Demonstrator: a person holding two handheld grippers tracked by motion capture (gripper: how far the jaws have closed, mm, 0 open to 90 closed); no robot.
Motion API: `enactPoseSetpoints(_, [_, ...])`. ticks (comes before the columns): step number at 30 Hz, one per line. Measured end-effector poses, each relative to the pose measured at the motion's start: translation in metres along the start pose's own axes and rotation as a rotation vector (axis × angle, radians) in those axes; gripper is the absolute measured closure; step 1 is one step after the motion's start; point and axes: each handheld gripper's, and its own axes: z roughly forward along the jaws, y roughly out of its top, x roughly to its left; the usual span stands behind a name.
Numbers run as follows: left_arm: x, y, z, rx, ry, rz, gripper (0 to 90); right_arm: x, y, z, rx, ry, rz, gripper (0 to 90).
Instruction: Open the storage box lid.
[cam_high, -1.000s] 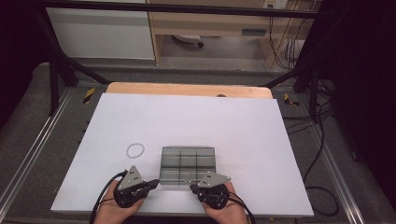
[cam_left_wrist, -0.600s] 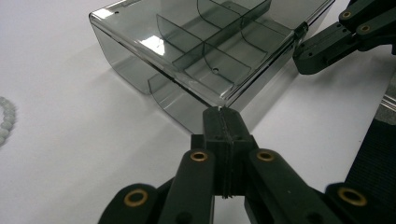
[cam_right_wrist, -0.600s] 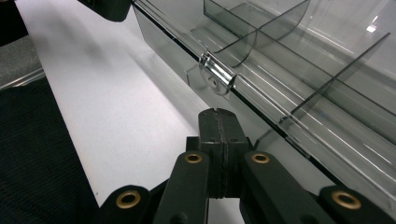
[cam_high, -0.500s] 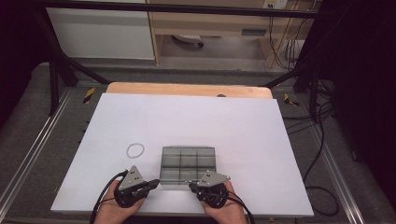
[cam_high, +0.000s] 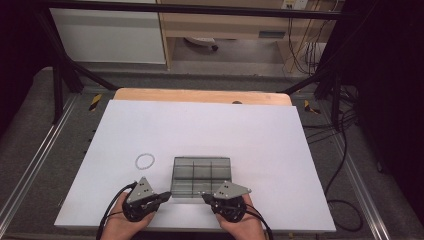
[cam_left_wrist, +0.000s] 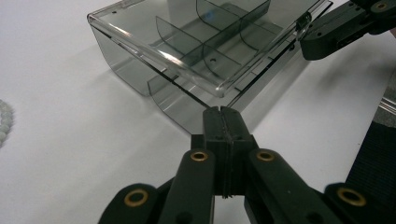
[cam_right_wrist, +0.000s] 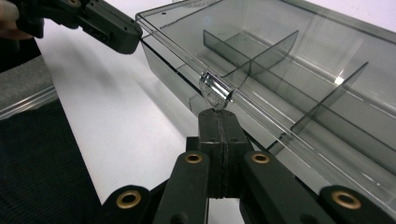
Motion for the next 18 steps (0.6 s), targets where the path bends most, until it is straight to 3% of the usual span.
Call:
enactPoseSetpoints(8, [-0.002,0.003,-0.002,-0.028,0.002,-0.003,89.9,0.0,0.007,-0.005,-0.034,-0.002,0.002,90.0])
enactPoseSetpoints(18, [-0.004,0.018,0.004,-0.093,-0.002,-0.041,90.0,-0.001,0.017,-0.01,-0.074,-0.007,0.001,90.0])
